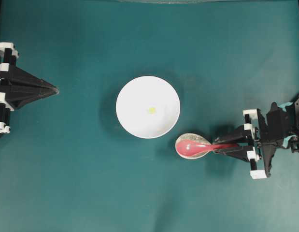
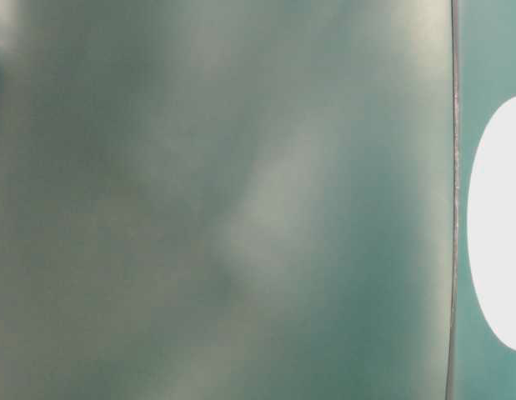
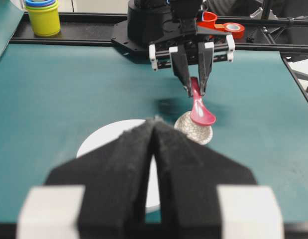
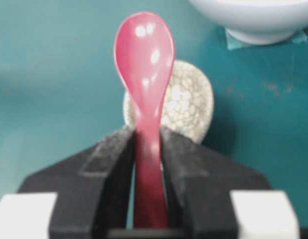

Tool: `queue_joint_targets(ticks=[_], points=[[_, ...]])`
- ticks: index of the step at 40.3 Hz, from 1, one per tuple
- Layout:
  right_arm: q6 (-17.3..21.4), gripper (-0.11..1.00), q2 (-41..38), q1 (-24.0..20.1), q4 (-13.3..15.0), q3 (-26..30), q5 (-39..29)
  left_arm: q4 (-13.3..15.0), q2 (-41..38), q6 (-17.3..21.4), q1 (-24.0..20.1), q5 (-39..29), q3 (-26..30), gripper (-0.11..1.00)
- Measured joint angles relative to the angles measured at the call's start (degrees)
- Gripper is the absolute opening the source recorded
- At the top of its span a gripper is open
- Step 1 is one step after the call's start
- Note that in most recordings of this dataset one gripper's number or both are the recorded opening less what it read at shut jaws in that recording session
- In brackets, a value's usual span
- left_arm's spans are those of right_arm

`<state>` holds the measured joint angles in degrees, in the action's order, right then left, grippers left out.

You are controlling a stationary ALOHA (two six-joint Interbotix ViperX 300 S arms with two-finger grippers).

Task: Scoop the yellow hexagonal prism block from the bowl with a spoon using the right arm.
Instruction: 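Lift the red spoon with the right gripper and carry it over the bowl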

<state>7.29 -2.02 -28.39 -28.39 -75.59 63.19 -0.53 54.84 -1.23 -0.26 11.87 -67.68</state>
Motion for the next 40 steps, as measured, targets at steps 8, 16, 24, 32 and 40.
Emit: queue_joint_targets(ticks=[8, 16, 24, 32, 40], points=[[-2.2, 0.24, 6.2, 1.7, 0.0, 0.7, -7.0, 0.0, 0.1, -1.2, 0.1, 0.0, 0.1, 0.01], [-6.8, 0.24, 11.1, 3.3, 0.0, 2.5, -14.2, 0.0, 0.1, -1.3, 0.1, 0.0, 0.1, 0.01], [-11.1, 0.24, 14.9, 7.0, 0.0, 5.9, -22.5, 0.0, 0.4, -1.3, 0.2, 0.0, 0.1, 0.01], [-14.7, 0.24, 17.6, 13.5, 0.0, 10.8, -35.2, 0.0, 0.5, -1.3, 0.1, 0.0, 0.1, 0.01], [-18.3, 0.24, 19.2, 19.8, -0.1, 17.8, -49.3, 0.0, 0.5, -1.3, 0.2, 0.0, 0.1, 0.01]])
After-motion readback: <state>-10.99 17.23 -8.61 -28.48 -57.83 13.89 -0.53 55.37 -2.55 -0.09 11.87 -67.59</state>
